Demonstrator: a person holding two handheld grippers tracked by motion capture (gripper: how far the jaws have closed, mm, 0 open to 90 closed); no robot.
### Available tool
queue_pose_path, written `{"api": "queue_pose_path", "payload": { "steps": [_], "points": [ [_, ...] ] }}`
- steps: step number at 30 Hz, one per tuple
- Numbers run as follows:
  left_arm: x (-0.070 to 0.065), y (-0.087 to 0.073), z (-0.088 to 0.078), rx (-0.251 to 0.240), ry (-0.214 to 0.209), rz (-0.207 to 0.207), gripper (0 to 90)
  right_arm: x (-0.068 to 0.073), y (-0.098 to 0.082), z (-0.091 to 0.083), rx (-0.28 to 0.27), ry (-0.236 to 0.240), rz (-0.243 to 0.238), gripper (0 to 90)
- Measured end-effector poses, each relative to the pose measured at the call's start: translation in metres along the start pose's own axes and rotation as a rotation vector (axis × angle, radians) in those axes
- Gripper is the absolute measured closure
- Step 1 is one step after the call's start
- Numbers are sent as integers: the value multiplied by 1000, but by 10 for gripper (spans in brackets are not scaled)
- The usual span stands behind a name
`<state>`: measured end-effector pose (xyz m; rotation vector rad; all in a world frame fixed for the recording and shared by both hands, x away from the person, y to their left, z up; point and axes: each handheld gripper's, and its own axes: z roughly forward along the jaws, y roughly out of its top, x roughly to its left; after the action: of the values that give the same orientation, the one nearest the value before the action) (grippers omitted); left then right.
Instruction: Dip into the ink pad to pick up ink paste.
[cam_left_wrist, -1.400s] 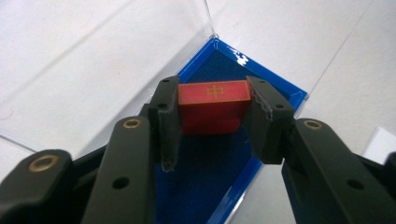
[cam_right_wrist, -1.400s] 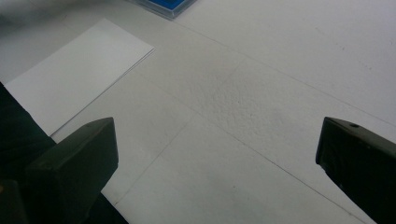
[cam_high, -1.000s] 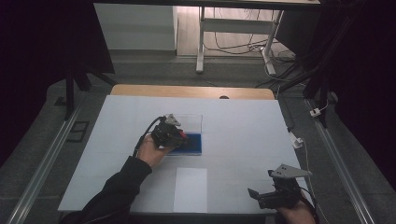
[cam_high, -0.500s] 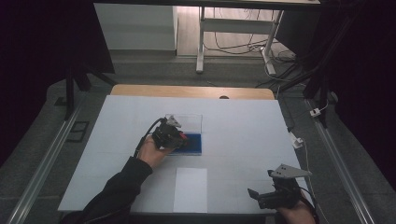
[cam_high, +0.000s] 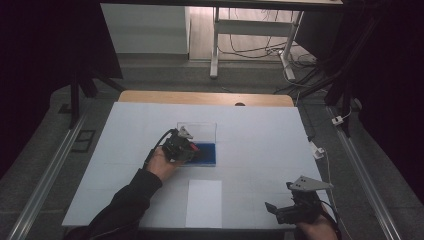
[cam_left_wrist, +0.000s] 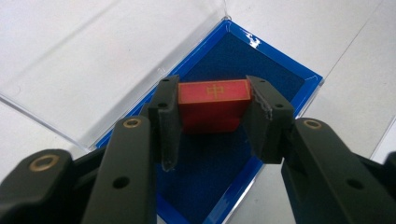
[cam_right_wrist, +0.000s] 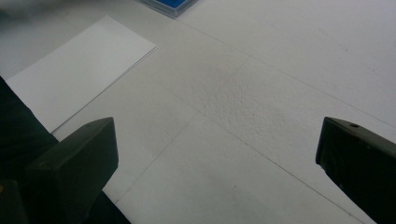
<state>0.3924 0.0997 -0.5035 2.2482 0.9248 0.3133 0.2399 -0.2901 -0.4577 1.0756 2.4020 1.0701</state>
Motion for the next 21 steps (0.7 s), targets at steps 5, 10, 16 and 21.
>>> {"api": "queue_pose_path", "payload": {
  "steps": [5,10,16,21],
  "points": [
    [-1,-1,1,-4,6,-1,587,0,0,0,5,-1,-3,0],
    [-12,-2,1,-10,68,40,588,1,1,1,11,-1,-2,0],
    [-4,-3,1,-15,24,5,589,1,1,2,19,-2,-7,0],
    [0,-3,1,-10,-2,-24,589,1,1,2,19,-2,-3,0]
  ]
}}
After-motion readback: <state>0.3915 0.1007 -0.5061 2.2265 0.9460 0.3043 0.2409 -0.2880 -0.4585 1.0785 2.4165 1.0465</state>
